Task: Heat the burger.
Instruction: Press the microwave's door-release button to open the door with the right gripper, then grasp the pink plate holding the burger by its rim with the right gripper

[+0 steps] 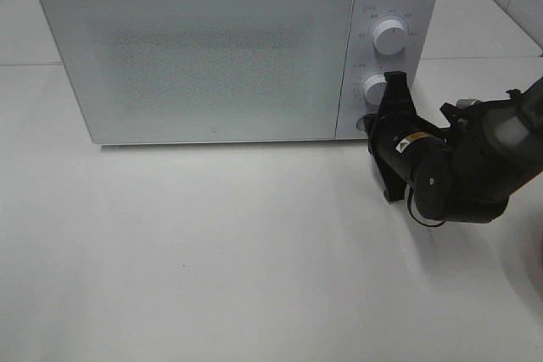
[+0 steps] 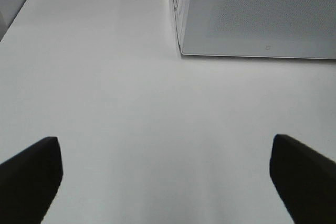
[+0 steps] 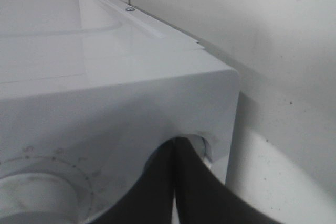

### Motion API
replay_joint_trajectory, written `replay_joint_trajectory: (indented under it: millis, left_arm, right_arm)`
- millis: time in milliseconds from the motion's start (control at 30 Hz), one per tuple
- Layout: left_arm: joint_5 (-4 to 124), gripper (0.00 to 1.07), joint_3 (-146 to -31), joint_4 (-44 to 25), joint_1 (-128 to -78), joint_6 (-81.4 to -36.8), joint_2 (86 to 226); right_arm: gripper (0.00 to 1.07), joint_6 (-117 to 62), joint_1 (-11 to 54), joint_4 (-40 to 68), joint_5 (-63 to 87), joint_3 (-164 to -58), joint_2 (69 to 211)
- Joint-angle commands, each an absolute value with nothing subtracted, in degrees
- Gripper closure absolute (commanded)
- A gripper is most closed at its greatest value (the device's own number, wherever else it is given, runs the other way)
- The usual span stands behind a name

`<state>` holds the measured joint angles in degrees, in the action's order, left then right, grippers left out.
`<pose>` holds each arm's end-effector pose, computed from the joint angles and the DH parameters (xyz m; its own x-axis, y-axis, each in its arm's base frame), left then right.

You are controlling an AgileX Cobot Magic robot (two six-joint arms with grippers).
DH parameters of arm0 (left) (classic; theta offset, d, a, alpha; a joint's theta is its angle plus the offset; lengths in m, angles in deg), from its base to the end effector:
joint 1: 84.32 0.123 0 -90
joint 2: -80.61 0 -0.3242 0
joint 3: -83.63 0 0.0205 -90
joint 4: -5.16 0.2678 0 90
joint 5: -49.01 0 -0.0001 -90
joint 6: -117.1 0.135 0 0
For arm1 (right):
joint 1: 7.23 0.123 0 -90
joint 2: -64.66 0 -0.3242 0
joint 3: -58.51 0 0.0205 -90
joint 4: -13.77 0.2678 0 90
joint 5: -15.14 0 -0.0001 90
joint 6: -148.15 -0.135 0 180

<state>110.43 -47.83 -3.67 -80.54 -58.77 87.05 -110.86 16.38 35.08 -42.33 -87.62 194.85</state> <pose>0.0067 -0.0178 0.2709 -0.4393 -0.0311 -0.8978 0.0545 0.9966 -0.0612 0.4054 0.1321 0.0780 -0.1106 0.9904 -0.0828 0.2918 0.1120 0.9499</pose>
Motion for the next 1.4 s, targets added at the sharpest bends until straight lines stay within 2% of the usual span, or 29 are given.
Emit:
replay_joint_trajectory:
  millis: [33, 333, 800, 1133, 1400]
  left_arm:
    - [110.4, 0.07, -47.7, -4.0, -80.7, -58.8, 86.5]
    - [110.4, 0.07, -47.7, -4.0, -80.7, -58.8, 86.5]
    - [110.4, 0.07, -47.7, -4.0, -80.7, -58.8, 86.5]
    - [110.4, 0.07, -47.7, -4.0, -80.7, -58.8, 86.5]
    - [110.4, 0.07, -47.7, -4.0, -80.7, -58.8, 86.5]
  right_arm:
    - [1.06, -108.0, 15.1, 40.3, -54.0, -91.6, 194.6]
    - [1.06, -107.4, 14.9, 42.9, -64.3, -94.7, 196.2]
    - [1.06, -109.2, 15.3, 41.4, -63.3, -93.6, 196.1]
    - [1.06, -111.7, 18.7, 41.0, -53.4, -87.1, 193.8]
    - [1.05, -111.9, 19.1, 34.0, -43.8, -81.4, 189.0]
